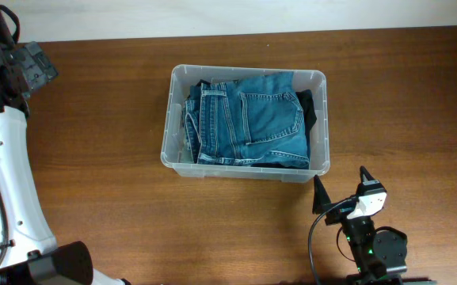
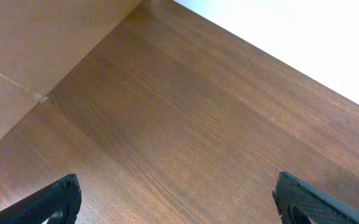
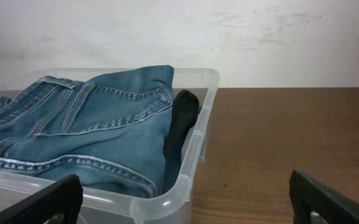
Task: Pack container
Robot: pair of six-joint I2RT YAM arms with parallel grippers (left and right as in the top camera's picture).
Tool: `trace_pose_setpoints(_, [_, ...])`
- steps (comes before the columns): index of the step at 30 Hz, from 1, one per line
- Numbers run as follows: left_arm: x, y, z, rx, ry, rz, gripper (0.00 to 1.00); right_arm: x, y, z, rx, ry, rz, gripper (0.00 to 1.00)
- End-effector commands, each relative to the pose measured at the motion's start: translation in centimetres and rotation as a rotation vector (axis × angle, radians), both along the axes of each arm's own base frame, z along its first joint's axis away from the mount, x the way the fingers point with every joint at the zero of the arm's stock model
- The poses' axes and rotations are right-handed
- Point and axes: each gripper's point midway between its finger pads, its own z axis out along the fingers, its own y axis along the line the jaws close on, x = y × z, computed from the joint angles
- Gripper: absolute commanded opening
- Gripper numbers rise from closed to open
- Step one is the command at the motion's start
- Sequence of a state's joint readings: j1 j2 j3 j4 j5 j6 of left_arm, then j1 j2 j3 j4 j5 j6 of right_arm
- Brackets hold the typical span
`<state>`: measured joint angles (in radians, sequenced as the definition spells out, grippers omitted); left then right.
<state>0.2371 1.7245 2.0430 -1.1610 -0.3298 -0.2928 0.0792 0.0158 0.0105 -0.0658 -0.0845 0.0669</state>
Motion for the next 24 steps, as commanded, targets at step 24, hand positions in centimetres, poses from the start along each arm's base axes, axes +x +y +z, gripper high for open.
trace_pose_setpoints(24, [0.0,0.14,-0.16,-0.003,0.002,0.011,0.99,-0.05,0.04,-0.07,-0.002,-0.003,0.007,0.98])
